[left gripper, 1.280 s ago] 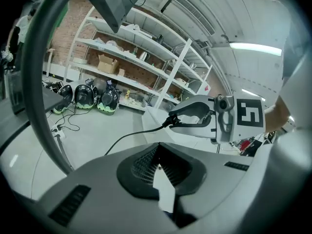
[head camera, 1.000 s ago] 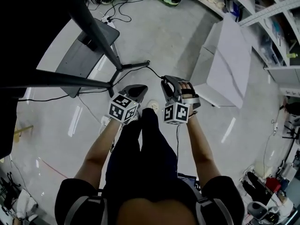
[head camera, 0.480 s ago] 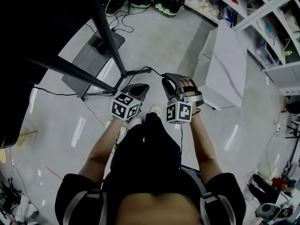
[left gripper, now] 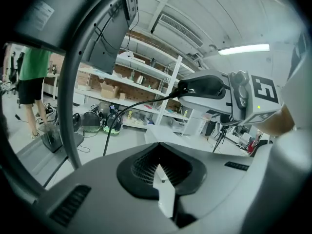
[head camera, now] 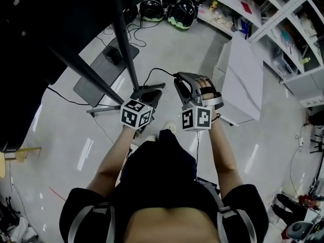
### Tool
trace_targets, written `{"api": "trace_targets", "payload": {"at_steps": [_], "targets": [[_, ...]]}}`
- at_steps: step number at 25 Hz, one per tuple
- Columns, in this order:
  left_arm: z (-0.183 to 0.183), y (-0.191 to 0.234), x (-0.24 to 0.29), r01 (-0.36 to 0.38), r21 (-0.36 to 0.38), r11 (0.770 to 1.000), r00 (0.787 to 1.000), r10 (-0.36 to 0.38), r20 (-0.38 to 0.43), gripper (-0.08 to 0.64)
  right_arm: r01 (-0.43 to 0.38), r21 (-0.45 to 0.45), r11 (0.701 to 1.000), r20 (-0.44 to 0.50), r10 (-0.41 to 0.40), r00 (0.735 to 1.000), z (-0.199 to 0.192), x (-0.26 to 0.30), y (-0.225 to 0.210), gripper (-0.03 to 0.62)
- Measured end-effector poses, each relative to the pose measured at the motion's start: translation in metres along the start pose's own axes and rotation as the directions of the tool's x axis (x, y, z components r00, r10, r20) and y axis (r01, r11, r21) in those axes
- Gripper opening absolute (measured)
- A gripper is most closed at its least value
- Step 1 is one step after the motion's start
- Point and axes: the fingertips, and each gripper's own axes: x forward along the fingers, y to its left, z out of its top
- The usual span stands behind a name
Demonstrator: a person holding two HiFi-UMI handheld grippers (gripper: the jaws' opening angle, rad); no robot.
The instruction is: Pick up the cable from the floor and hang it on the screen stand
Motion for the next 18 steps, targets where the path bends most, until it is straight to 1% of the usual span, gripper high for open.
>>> {"api": "trace_targets", "payload": {"at_steps": [6,10,14,18], "targets": [[0.024,-0.004,-0.023,-0.017,0.033,0.999,0.998,0.015,0.065,0.008,0.042,-0.056,0.998,0.049,-0.039,0.998,0.033,-0.013,-0.019,0.133],[0.040,0.001,-0.037,-0.048,0.056,0.997,0.995,0.043,0.088,0.008,0.078,-0.097,0.992,0.095,-0.068,0.993,0.057,-0.016,-0.034,0.133],[0.057,0.004,-0.048,-0.076,0.061,0.995,0.992,0.069,0.105,0.008,0.101,-0.117,0.988,0.153,-0.083,0.985,0.075,-0.017,-0.050,0.133],[0.084,0.015,-0.054,-0.121,0.059,0.991,0.981,0.111,0.157,0.008,0.117,-0.149,0.982,0.232,-0.081,0.969,0.092,-0.015,-0.072,0.133]]}}
